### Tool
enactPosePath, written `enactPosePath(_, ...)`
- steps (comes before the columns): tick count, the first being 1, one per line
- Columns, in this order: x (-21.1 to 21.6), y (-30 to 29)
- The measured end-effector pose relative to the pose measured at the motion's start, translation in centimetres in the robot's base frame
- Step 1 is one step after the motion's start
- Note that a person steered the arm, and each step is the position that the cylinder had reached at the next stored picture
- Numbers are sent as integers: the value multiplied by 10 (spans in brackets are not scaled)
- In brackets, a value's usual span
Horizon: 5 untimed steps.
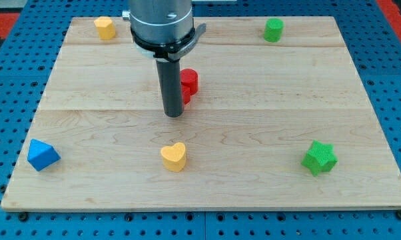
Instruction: Move the green star to the green circle
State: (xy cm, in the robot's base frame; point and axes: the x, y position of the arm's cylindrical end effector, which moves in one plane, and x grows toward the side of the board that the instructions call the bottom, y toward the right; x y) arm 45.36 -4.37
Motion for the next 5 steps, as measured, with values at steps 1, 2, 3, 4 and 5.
enactPosePath(1, 39, 44)
enactPosePath(2, 105, 94)
enactPosePath(3, 124, 198)
enactPosePath(4, 88, 195)
enactPosePath(5, 85, 219)
